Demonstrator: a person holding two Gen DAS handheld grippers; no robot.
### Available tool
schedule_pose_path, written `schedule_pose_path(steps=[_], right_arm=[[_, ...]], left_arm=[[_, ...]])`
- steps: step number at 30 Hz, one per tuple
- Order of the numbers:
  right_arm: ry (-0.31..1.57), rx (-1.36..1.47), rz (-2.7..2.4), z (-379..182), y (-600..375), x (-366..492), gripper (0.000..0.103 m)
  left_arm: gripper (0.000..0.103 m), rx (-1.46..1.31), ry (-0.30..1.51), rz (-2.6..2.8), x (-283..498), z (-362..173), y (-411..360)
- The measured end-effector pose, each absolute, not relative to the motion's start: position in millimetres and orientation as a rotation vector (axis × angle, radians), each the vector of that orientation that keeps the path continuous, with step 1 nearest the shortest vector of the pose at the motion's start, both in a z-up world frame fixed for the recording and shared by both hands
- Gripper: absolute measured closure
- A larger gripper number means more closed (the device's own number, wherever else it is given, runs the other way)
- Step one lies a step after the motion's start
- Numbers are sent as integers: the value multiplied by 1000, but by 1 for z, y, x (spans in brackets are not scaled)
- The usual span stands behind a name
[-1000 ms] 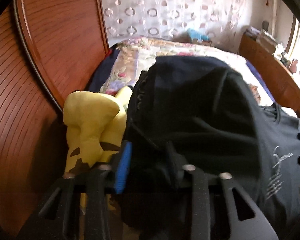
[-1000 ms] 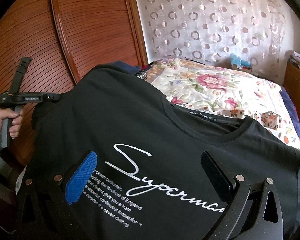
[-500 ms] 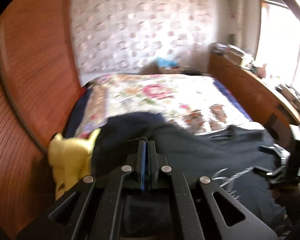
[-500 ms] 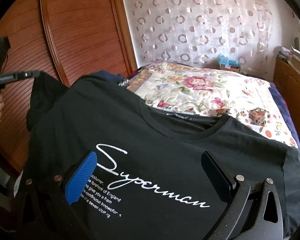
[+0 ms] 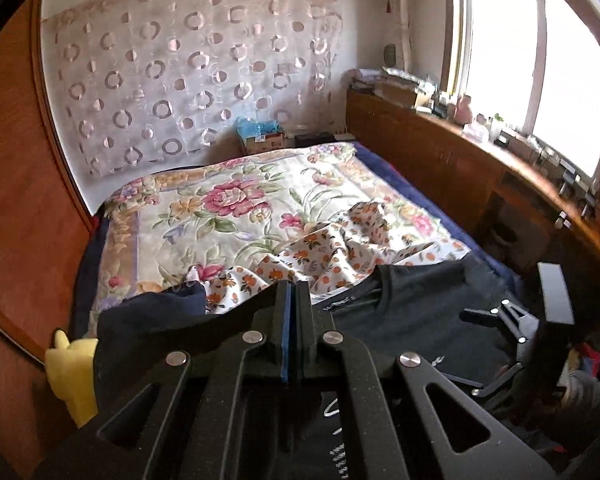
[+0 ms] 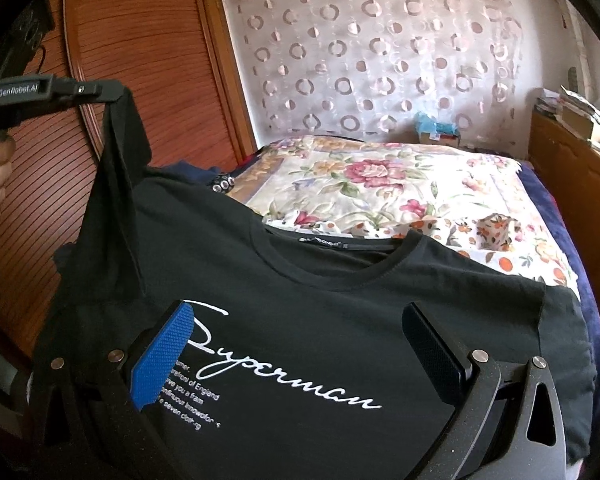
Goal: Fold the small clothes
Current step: 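Fold the grasped shirt side over toward the printed chest with the left gripper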
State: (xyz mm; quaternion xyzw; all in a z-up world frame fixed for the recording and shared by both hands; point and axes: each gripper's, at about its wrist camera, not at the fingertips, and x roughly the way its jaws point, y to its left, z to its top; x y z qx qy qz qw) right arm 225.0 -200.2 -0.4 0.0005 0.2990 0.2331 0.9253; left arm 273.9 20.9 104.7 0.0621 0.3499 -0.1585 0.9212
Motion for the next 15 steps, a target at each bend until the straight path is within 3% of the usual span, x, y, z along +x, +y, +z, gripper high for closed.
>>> schedule_pose_path(steps=[3,5,9,11,15], right_arm=[[625,-2,479,-3,-195,223,0],[632,-3,480,-4,-194,223,0],[646,0,478,-6,-191,223,0],[653,1,481,-4,-192,223,0],[643,-7,479,1,-194,218,0]], left_arm=[[95,106,742,-313,280,96,28],[68,76,752,-321,280,91,32],[55,81,727,-268,268,84,47],[42,78,714,-257,263,79,49],[27,75,704,-238,248,63,55]])
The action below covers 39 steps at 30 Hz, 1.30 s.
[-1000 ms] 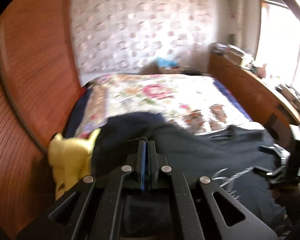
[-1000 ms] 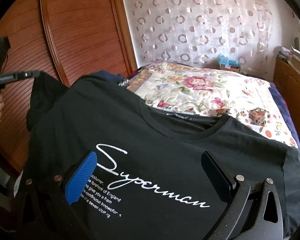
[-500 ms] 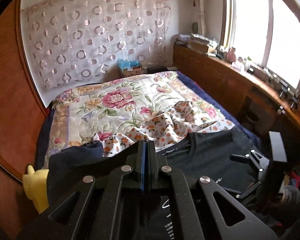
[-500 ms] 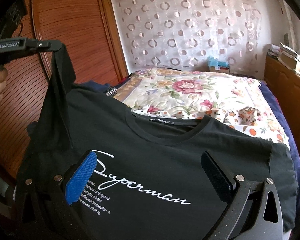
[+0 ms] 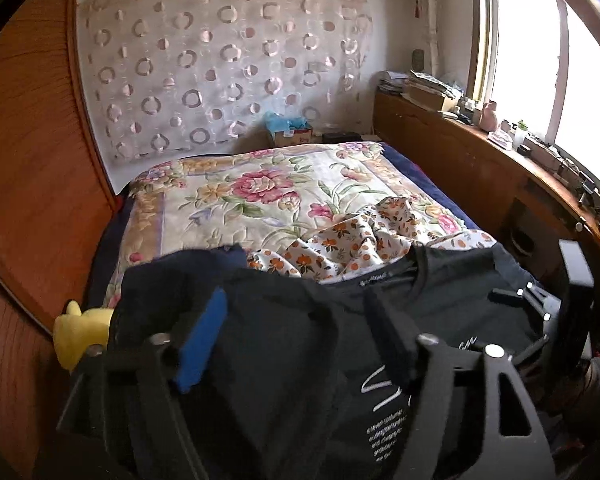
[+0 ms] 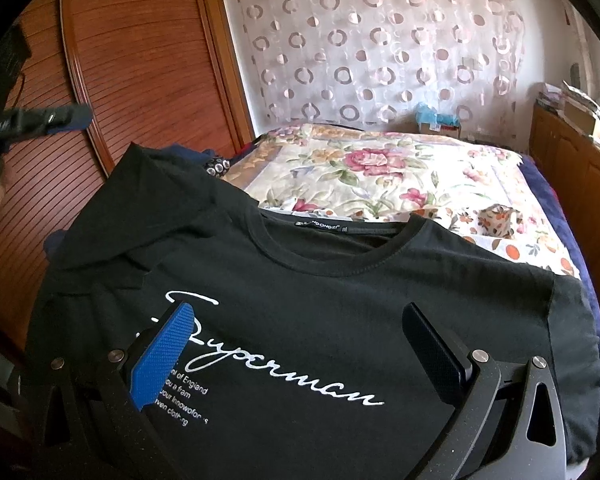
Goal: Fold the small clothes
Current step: 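Fold the grasped shirt side over toward the printed chest with the left gripper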
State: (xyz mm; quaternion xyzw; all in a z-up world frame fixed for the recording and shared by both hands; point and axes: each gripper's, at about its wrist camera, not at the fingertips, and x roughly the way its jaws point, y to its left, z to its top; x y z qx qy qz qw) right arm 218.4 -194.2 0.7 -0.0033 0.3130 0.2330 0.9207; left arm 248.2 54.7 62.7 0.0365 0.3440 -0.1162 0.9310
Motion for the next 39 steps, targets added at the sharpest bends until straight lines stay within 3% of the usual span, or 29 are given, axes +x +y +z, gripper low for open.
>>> schedule_pose_path(steps=[19,21,23,25,34,36,37,39], right_arm=[[645,0,339,3,-252,185,1],[657,3,303,0,-262,179,1],[671,13,263,-4,-272,174,1],[693,40,230,-8,-283,171,1],[719,112,156,-10,-297,154,1],[715,114,157,-9,-296,149,1],[712,115,157,-9,-297,146,1],[707,119,158,-10,-302,142,1]], left_arm=[[27,73,704,-257,190,-23,15],[34,93,716,-269,190,-30,8],[57,110,746,-281,194,-38,2],[64,126,773,-278,197,-46,-2],[66,296,836,-128,221,-73,-11],[79,324,845,-122,222,-77,-14],[92,332,848,-115,220,-78,-13],[99,311,844,-117,219,-74,-6]])
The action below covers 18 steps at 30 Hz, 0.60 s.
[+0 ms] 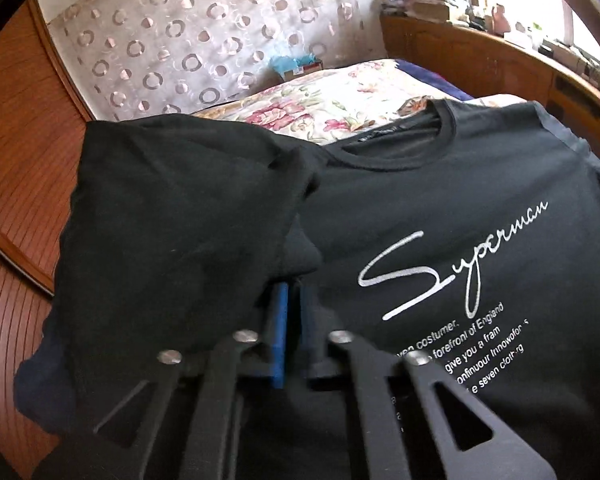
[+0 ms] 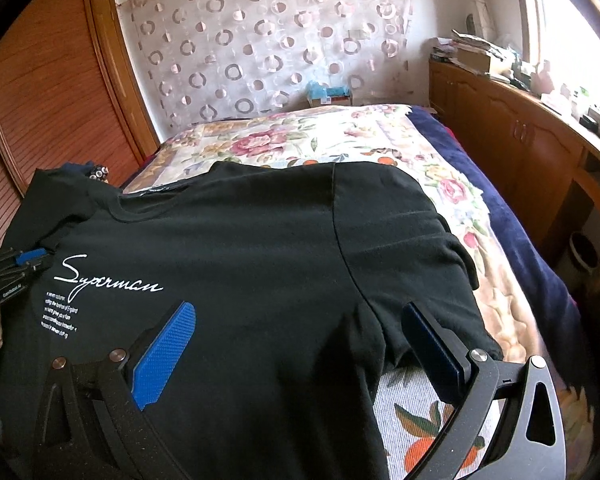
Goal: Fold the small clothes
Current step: 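Fold the grasped shirt side over toward the printed chest with the left gripper, then open the left gripper and release the folded side onto the shirt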
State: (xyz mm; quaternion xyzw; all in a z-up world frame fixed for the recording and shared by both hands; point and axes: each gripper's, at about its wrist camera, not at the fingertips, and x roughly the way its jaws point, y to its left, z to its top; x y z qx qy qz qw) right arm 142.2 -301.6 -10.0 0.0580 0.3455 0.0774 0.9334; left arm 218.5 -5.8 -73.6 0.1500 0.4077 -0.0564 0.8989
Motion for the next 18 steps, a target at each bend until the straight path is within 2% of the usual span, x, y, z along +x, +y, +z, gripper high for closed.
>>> schedule_pose_path(steps=[12,15,17,18], right_arm=[[699,127,121,-10,-322,145,1],[695,120,107,-8,-324,142,1],[694,122,97,-7,-328,140,1],[694,122,92,-7,-330,139,1]], left_arm=[[99,94,765,-256,183,-16,3],[90,72,763,-283,181,-15,1],[75,72,759,-299,182,-17,-3],[71,72,761,-301,183,-18,-4]])
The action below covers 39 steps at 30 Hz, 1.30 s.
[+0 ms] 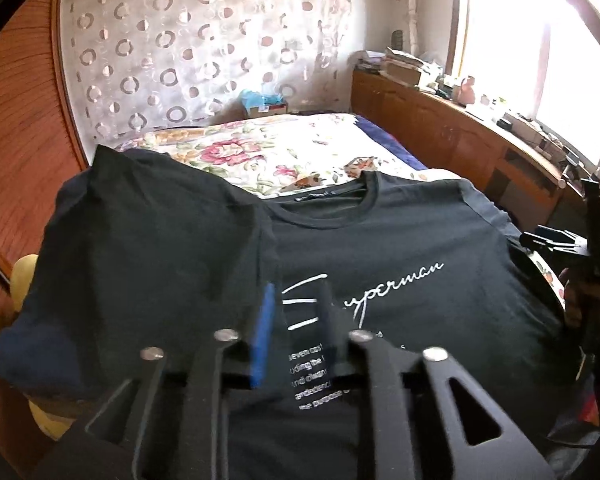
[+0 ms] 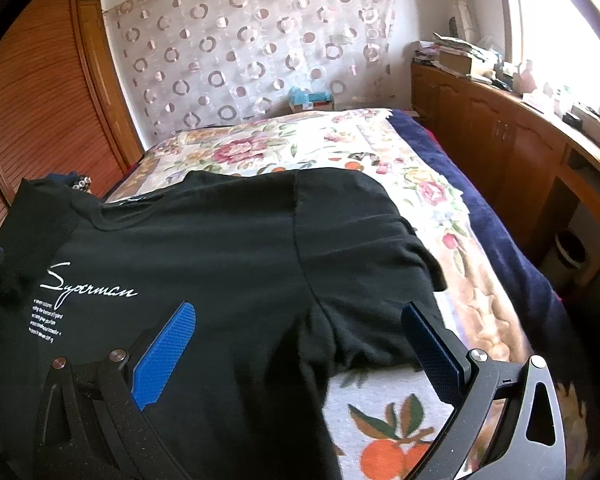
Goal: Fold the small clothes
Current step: 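Open the left gripper and release the folded side onto the shirt, then grasp the opposite shirt side and sleeve with the right gripper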
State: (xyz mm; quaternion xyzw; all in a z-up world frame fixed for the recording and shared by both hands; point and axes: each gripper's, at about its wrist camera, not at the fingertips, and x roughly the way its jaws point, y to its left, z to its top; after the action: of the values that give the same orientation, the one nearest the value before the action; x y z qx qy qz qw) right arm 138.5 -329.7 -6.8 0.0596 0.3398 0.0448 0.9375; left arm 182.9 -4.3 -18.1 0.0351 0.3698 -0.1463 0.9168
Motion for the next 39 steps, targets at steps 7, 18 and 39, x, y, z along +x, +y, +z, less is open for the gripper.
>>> schedule_pose_path(steps=[7,18,39], right_arm=[[689,113,38,-2,-351,134,1],[768,116,-9,-11,-381,148,4],[874,290,45,-6,-410,141,47]], left_arm=[[27,59,786,-342,197,-34,-17],[26,107,847,-362,209,-67,-52],[17,176,923,-363,218,-94,-72]])
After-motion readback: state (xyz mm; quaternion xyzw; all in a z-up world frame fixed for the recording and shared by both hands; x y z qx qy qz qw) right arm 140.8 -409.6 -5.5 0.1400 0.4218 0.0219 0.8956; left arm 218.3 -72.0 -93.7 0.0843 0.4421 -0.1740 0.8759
